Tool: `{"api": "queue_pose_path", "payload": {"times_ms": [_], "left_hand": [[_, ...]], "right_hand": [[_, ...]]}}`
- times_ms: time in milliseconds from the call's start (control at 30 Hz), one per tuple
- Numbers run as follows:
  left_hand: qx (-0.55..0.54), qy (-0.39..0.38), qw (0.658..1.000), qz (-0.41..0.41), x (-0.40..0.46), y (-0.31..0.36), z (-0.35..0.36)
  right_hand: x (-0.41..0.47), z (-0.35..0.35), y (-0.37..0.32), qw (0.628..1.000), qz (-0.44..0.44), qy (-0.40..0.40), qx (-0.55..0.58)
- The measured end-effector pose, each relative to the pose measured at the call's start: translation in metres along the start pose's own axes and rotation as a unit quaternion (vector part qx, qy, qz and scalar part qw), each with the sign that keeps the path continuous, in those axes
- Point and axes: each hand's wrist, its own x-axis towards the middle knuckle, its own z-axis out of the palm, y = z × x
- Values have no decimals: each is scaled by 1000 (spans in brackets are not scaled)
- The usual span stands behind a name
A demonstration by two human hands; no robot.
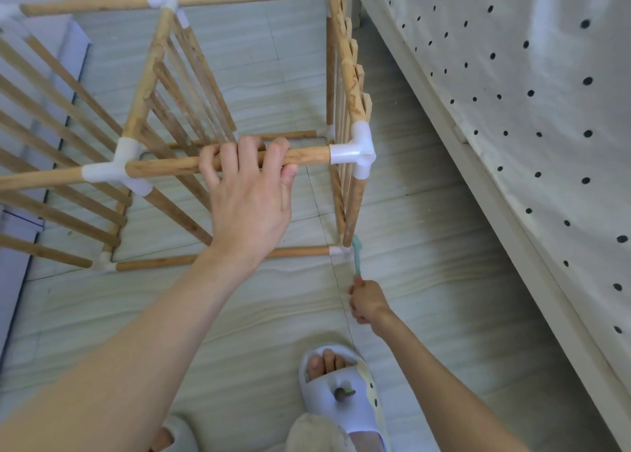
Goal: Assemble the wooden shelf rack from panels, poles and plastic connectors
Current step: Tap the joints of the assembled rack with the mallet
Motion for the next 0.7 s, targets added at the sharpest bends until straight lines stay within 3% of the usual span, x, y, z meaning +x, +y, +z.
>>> {"api": "queue_pose_path", "payload": {"times_ms": [33,267,433,600,700], "left_hand": [[-10,-8,1000,1,1,-1,0],[-159,-75,983,-58,16,-11,-8],[-202,-140,963,-110,24,-52,-22],[-169,-185,950,-184,16,-111,-47],[-73,-241,943,-216,19,-128,-57]], "right_hand": [[-3,2,1,1000,4,-22,-5],[-21,-17,-16,993,-32,26,114],[-36,-35,-39,991,-74,28,109],[-49,-36,-43,990,-84,15,110],[-57,-31,-45,990,-89,1,106]]}}
